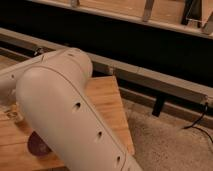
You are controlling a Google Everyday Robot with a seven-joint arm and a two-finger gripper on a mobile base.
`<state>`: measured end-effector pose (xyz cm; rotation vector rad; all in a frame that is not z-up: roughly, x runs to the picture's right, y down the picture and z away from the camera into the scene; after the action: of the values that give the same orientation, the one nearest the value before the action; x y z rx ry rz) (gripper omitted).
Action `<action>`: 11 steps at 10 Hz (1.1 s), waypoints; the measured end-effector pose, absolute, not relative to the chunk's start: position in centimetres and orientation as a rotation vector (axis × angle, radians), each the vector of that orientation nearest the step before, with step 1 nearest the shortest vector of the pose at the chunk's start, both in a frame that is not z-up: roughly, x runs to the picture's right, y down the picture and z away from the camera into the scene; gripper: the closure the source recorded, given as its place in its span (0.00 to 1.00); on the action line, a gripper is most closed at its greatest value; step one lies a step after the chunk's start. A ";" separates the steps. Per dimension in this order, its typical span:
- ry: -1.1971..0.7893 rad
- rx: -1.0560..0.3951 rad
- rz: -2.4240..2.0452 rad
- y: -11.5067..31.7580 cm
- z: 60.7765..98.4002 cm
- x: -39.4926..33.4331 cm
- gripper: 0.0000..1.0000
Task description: Place the pepper in the ceramic cup
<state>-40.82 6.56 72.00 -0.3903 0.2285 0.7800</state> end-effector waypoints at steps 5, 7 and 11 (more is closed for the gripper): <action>0.231 -0.350 0.761 4.6 74.3 -41.3 1.00; 0.240 -0.335 0.763 3.8 75.4 -40.9 1.00; 0.240 -0.289 0.763 0.9 76.1 -40.0 1.00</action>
<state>-39.96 0.89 76.14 -0.2891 0.2401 0.7631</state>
